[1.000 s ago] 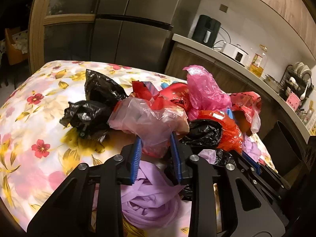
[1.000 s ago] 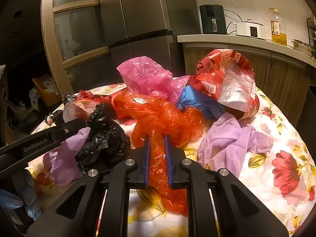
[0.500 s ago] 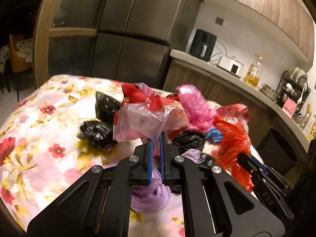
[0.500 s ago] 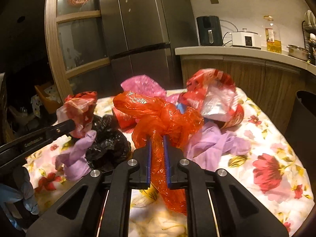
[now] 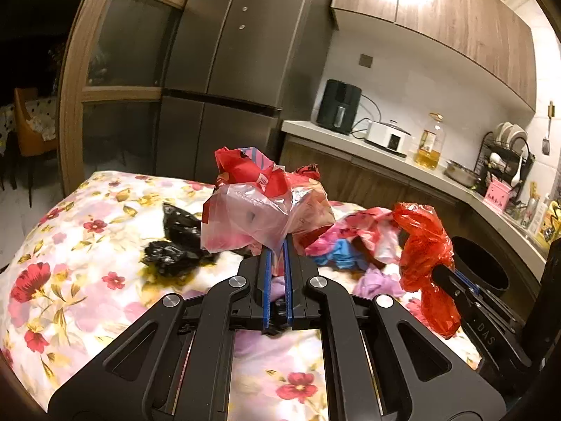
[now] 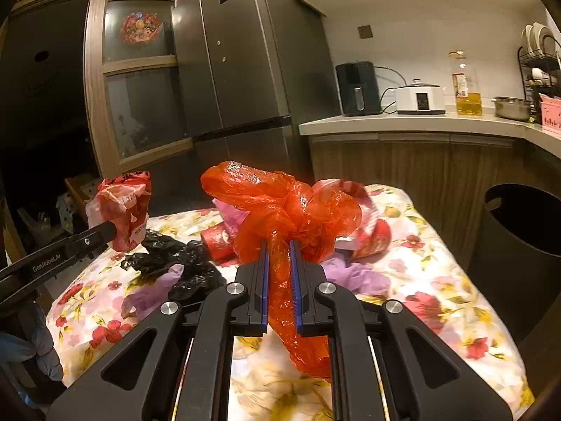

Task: Collect trash
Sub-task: 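Grasp the pink-red bag with the left tool while the right grasps the orange bag, then carry both bags over the black bin and open both tools to drop them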

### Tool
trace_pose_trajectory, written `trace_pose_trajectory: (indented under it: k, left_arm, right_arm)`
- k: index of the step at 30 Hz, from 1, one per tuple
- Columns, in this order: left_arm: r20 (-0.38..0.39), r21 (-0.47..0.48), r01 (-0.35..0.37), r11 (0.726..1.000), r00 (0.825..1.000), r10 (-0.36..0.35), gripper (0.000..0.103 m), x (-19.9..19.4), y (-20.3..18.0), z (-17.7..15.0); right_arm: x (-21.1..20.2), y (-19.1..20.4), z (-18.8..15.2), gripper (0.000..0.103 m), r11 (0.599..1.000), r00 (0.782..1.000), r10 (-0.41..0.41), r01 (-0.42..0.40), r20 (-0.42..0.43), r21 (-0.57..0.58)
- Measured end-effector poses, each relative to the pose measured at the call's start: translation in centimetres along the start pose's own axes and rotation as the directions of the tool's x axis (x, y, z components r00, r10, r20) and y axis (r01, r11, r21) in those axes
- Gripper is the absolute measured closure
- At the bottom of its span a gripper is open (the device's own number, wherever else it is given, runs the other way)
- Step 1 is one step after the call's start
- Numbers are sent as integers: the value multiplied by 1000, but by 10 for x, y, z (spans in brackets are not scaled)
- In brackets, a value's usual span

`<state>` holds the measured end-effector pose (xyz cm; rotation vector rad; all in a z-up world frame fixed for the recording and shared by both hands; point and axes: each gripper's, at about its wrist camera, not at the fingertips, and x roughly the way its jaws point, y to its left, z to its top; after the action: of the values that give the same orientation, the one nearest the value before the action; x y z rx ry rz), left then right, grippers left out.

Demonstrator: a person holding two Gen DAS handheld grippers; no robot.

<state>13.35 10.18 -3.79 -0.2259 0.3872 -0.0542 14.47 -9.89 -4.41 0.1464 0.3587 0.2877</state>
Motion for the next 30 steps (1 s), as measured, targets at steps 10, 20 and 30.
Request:
trace_pose_trajectory:
  k: [10,20,30]
  left_arm:
    - [-11,47,73,996,997,-72,98,-1,-49,-10]
    - [-23,96,191,977,982,-190,98,19,-121,-17]
    - [-43,155,350,924,937,-348,98,52,-206,-13]
  right_arm:
    - [-28,-32,1,91,997,996,-80,79,39,24]
    - [-56,-87,14,91,981,976,-189,183,107,63]
    - [-75,-157,33,91,934,917,-355,340,181,112]
